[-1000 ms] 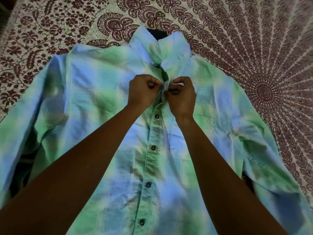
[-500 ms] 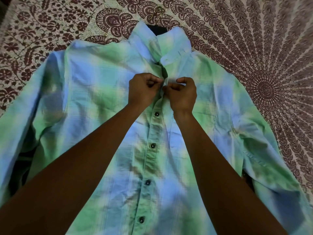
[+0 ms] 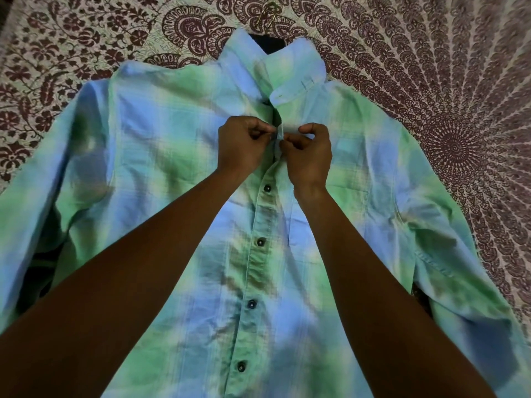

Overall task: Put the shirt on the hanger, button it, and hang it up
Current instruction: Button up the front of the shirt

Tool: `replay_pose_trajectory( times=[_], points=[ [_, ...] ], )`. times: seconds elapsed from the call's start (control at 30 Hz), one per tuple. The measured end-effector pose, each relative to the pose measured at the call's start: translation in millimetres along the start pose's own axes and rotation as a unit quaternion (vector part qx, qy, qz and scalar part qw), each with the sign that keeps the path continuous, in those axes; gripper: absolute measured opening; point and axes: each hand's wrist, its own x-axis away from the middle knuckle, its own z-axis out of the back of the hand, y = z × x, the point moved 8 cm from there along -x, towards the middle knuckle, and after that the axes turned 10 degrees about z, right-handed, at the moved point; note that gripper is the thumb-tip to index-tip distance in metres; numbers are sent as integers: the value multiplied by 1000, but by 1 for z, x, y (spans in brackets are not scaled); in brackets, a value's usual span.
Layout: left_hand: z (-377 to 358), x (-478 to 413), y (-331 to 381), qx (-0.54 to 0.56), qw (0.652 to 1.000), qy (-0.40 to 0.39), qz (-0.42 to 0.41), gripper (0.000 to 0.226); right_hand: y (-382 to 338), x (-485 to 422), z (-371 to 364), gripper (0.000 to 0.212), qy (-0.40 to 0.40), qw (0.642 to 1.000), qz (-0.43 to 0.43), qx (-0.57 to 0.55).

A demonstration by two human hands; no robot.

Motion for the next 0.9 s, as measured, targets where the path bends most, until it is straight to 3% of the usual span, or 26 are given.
replay_pose_trajectory(
  times=[0.1, 0.33, 0.4, 0.53, 0.7, 0.9],
  points=[
    [0, -1, 0, -4, 1000, -2, 1, 12, 7, 0, -1, 25, 5, 999, -21, -31],
    [-4, 1, -5, 19, 998, -33, 44, 15, 15, -4, 1, 41, 16, 994, -31, -105],
    [-5, 2, -4, -6, 998, -31, 58, 12, 11, -7, 3, 43, 20, 997, -12, -72],
    [0, 1, -3, -32, 997, 0, 75, 35, -6, -8, -2, 41, 4, 998, 61, 35],
    [1, -5, -21, 29, 991, 5, 127, 18, -12, -7, -6, 39, -29, 989, 110, 99],
    [-4, -5, -30, 96, 985, -10, 142, 23, 0, -17, -7, 43, -19, 994, 54, 92]
  ],
)
